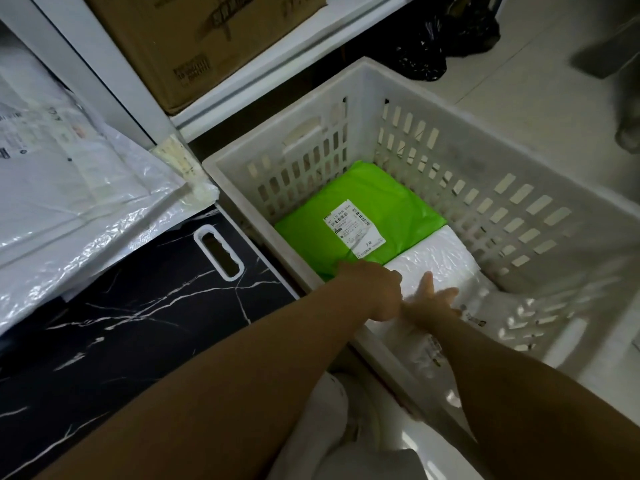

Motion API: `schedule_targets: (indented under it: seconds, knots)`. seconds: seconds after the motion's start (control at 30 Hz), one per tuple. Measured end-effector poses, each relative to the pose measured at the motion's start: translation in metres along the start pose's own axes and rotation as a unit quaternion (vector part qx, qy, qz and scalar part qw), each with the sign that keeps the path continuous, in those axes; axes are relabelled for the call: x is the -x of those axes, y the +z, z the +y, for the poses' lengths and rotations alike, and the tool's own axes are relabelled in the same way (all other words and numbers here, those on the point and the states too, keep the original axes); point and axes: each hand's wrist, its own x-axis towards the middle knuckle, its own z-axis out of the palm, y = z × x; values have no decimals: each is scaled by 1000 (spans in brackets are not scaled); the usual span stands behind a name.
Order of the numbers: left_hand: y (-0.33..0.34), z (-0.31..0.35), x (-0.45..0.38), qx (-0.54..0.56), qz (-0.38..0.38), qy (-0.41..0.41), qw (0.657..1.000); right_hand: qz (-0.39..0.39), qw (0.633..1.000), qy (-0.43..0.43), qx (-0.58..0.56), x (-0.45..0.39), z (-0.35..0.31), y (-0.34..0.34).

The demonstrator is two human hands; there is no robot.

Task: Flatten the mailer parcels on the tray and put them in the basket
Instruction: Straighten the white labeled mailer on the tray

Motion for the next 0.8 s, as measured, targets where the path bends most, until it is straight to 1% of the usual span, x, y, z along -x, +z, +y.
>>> schedule_targets:
  seconds: [0.13, 0.23, 0.3, 0.4, 0.5, 0.63, 0.7, 0.77, 0.8]
  knots:
    - [-1, 0, 0, -2, 4, -3, 1000, 18, 997, -4, 73, -1, -4, -1]
    - [-2, 1, 4, 1, 19, -4, 1000, 25, 996, 14, 80, 9, -17, -6]
    - [-6, 2, 9, 5, 52, 0, 999, 38, 996, 14, 79, 18, -28, -13]
    - [-18, 3, 23, 19, 116, 14, 993, 56, 995, -17, 85, 35, -43, -28]
    - [-33, 0, 44, 25, 157, 33, 987, 63, 994, -77, 44, 56, -64, -52]
    - [-46, -15, 71, 30, 214, 16, 976, 48, 978, -187, 78, 96, -100, -90]
    - [-56, -19, 91, 46, 279, 30, 959, 58, 964, -240, 98, 122, -117, -105]
    - [-64, -29, 118, 35, 348, 38, 936, 76, 951, -281, 105, 153, -130, -116]
    - [-67, -33, 132, 35, 347, 23, 937, 81, 947, -294, 103, 167, -136, -120]
